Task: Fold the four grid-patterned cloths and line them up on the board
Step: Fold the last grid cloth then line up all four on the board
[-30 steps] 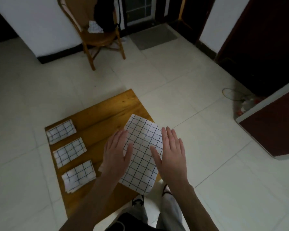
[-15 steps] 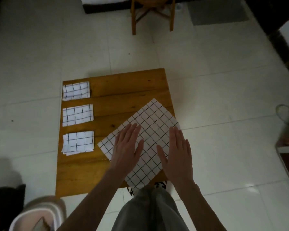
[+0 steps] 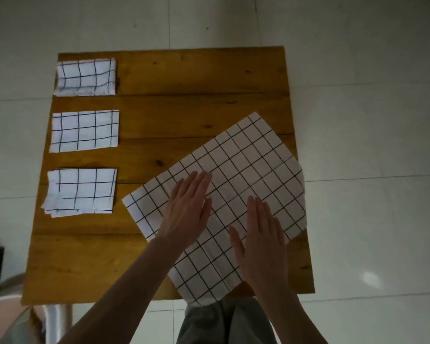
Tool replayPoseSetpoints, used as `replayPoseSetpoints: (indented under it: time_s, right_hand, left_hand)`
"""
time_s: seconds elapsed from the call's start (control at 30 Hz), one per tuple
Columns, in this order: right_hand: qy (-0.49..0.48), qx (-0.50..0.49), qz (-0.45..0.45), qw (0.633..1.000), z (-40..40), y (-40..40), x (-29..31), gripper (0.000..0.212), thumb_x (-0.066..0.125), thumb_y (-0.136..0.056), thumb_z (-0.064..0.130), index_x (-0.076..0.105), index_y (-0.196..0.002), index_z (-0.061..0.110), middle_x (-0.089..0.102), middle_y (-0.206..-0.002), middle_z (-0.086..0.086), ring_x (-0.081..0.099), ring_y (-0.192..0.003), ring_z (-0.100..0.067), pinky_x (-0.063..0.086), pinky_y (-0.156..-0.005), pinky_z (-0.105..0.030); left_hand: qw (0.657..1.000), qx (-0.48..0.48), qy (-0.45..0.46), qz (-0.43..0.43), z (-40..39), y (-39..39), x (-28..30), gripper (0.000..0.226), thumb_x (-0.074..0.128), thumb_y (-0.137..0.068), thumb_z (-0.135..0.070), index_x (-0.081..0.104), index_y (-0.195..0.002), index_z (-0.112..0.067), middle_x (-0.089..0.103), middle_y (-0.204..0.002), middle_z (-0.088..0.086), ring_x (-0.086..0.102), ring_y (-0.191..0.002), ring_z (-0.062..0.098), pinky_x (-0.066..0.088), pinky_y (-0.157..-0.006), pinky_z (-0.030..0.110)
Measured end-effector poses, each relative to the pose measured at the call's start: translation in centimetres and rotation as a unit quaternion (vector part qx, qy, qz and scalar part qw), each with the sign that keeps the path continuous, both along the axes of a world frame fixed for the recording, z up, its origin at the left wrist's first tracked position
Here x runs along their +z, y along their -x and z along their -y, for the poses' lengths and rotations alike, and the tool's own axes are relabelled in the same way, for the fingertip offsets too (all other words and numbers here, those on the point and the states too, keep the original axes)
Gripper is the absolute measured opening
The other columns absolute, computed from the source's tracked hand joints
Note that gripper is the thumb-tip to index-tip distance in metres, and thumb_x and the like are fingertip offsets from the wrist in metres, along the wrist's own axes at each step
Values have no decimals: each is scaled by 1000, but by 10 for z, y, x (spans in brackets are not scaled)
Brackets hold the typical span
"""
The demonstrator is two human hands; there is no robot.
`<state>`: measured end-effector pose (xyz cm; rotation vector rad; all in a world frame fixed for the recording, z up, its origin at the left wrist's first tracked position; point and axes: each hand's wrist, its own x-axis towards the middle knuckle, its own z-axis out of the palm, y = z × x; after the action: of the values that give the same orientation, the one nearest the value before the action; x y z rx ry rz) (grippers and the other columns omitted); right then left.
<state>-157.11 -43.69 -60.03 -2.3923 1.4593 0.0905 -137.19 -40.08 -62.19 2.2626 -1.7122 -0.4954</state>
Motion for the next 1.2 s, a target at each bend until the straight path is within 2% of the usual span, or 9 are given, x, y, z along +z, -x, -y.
replayPoseSetpoints:
  time_s: [0.17,0.27,0.53,0.73,0.87,1.0,1.07,1.1,1.2]
  right_hand:
    - [-9,-11,-33,999,-6,1,-45,78,24,-104,64,18,-164,15,22,-170,-8,21,-156,-29,29,-122,-48]
    - [-4,8,-40,999,-4,6,-59,77,25,-104,63,17,-164,16,16,-171,-8,17,-157,-29,27,-122,-47]
    - [-11,77,-15,997,40,18,-61,71,18,-106,63,19,-164,22,13,-172,-1,7,-160,-21,14,-126,-49]
    - [-3,161,-30,986,84,16,-61,70,18,-106,63,22,-163,23,9,-173,5,2,-160,-18,12,-127,-53]
    - [1,211,-40,977,112,9,-61,67,21,-106,62,23,-162,24,5,-173,9,-1,-160,-16,13,-127,-56]
    - [1,261,-25,965,130,0,-63,63,30,-108,57,20,-162,25,3,-173,10,-5,-159,-14,11,-129,-52]
    - [4,285,-18,958,137,-3,-65,62,33,-108,54,21,-162,25,3,-173,9,-4,-159,-13,12,-129,-50]
    - [6,295,-21,955,141,-4,-67,62,34,-109,53,19,-163,26,2,-173,9,-4,-159,-13,12,-129,-49]
    - [32,308,-26,951,142,-4,-69,67,28,-110,53,5,-165,25,0,-173,5,-2,-159,-15,13,-129,-49]
  left_hand:
    - [994,-100,3,35,7,-5,-39,56,31,-111,-30,22,-164,-14,16,-173,3,3,-161,17,13,-130,46]
    - [991,-130,-8,43,6,-8,-49,59,32,-111,-35,17,-165,-15,10,-174,1,1,-161,17,17,-128,49]
    - [993,-75,-35,80,-15,-8,-57,63,34,-110,-43,16,-166,-18,5,-174,3,1,-161,22,17,-126,58]
    - [995,-27,-27,93,-27,-5,-57,64,28,-109,-50,23,-164,-18,14,-173,3,9,-161,23,18,-125,61]
    - [992,-30,-24,124,-33,-5,-53,69,31,-107,-53,27,-163,-14,22,-171,7,21,-158,26,20,-124,60]
    - [992,-21,-4,126,-33,-12,-48,65,37,-106,-51,43,-155,-8,44,-160,11,43,-145,32,30,-120,57]
    - [994,-5,11,110,-28,-15,-49,61,38,-107,-48,47,-152,-9,49,-154,12,47,-140,32,31,-121,54]
    - [995,0,15,102,-25,-17,-50,61,37,-107,-46,44,-154,-9,47,-156,12,43,-144,32,29,-123,52]
    - [996,-2,13,84,-18,-25,-56,61,32,-109,-41,28,-162,-9,27,-169,12,18,-159,27,21,-128,49]
